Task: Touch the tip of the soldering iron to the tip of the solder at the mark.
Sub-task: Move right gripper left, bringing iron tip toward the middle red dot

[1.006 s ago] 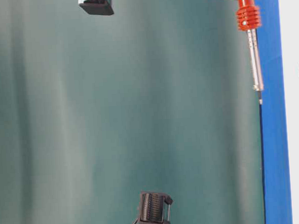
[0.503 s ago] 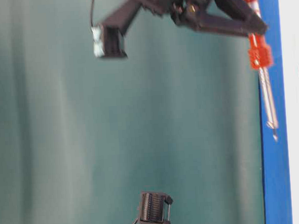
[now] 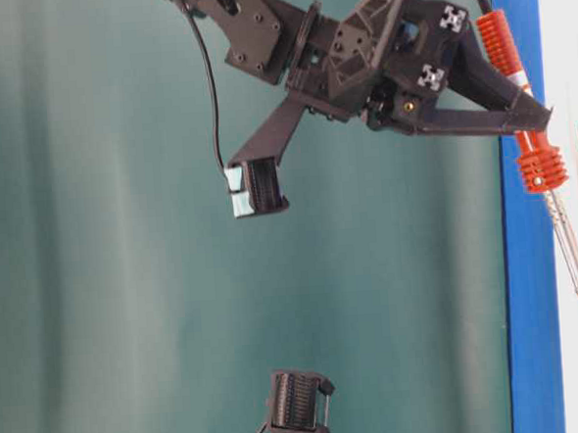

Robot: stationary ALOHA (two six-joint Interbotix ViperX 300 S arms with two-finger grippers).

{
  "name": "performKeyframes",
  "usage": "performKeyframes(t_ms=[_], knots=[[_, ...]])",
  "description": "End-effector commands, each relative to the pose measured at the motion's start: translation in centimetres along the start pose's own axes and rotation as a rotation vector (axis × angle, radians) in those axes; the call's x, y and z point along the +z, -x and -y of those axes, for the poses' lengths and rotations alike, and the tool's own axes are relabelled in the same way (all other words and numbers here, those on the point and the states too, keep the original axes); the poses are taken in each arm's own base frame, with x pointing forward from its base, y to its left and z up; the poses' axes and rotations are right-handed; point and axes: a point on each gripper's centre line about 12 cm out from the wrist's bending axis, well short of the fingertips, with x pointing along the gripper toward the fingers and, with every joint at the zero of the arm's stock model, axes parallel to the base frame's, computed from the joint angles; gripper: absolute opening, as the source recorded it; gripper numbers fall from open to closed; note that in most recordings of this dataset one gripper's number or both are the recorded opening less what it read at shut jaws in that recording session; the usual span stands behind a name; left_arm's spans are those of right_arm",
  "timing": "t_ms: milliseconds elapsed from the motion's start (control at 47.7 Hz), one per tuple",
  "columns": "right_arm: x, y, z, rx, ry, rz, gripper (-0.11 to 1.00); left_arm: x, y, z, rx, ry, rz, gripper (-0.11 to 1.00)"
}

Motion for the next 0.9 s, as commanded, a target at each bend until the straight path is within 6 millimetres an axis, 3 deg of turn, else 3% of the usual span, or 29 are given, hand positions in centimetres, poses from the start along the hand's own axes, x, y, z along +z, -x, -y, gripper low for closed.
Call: performKeyframes(t_ms=[0,880], knots=[[1.29,0.73,-0.04,0.000,0.005,0.034,0.06,1.01,0.43,0.21,-0.007,-0.002,0.033,0.03],[1.52,0.03,0.11,-0.013,0.023,0.001,0.06,1.09,0.46,0.24,-0.007,-0.003,0.033,0.03]])
